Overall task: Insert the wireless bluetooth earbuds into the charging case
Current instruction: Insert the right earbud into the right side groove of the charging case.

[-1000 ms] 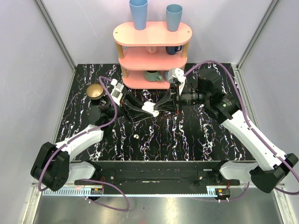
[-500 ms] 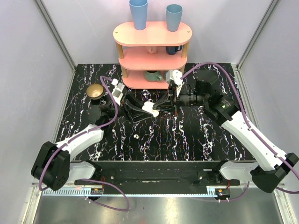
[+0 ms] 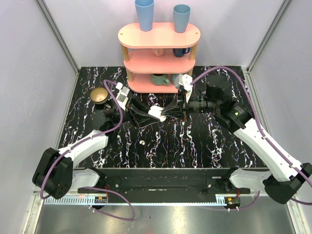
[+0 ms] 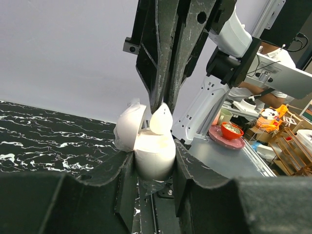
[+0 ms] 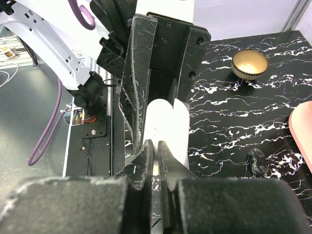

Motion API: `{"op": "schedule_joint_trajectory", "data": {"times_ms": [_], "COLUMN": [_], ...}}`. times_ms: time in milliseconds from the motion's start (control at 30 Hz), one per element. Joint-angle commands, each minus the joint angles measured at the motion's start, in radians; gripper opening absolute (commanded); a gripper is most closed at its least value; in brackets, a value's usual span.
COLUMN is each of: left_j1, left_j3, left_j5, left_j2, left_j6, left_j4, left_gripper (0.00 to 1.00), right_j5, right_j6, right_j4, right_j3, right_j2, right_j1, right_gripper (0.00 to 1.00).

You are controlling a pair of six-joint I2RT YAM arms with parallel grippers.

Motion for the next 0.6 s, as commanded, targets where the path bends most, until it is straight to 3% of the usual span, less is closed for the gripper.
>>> {"op": "schedule_joint_trajectory", "data": {"times_ms": [0, 567], "left_j1": [0.003, 0.001], "left_j3": [0.019, -0.006], "left_j5": [-0.044, -0.08], "left_j2": [-0.016, -0.049], "left_j6": [0.024, 0.081], "left_j4": [0.356, 0.352], "left_gripper": [0.0, 0.0], "right_j5": [0.02, -0.046], "right_j6": [0.017, 0.071], "right_j4": [0.008, 0.029], "right_j3": [-0.017, -0.036], "right_j2": [-0.04, -0.022], "right_j1": [0.011, 0.011], "right_gripper": [0.0, 0.0]}}
